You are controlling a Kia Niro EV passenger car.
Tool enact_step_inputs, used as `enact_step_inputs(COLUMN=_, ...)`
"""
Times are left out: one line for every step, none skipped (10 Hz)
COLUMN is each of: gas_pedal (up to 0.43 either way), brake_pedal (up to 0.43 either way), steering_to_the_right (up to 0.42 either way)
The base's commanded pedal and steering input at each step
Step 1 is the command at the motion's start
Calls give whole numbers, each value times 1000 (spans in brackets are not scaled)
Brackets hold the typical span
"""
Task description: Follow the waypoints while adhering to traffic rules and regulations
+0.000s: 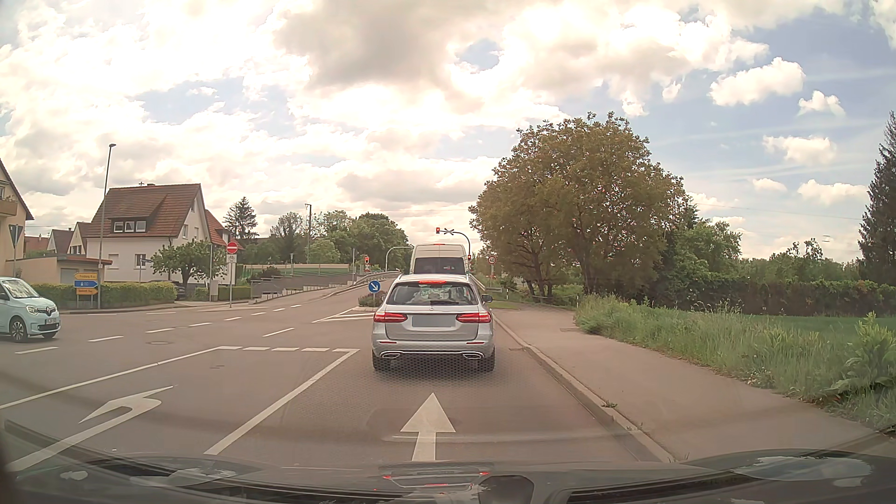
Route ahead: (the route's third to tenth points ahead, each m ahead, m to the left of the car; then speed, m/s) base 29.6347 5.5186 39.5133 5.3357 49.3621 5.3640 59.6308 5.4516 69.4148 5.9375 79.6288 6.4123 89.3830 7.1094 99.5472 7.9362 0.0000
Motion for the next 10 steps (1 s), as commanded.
enact_step_inputs(gas_pedal=0, brake_pedal=220, steering_to_the_right=5)
enact_step_inputs(gas_pedal=0, brake_pedal=220, steering_to_the_right=5)
enact_step_inputs(gas_pedal=0, brake_pedal=220, steering_to_the_right=5)
enact_step_inputs(gas_pedal=0, brake_pedal=220, steering_to_the_right=5)
enact_step_inputs(gas_pedal=0, brake_pedal=226, steering_to_the_right=5)
enact_step_inputs(gas_pedal=0, brake_pedal=226, steering_to_the_right=5)
enact_step_inputs(gas_pedal=0, brake_pedal=220, steering_to_the_right=5)
enact_step_inputs(gas_pedal=0, brake_pedal=226, steering_to_the_right=5)
enact_step_inputs(gas_pedal=0, brake_pedal=226, steering_to_the_right=5)
enact_step_inputs(gas_pedal=0, brake_pedal=220, steering_to_the_right=5)
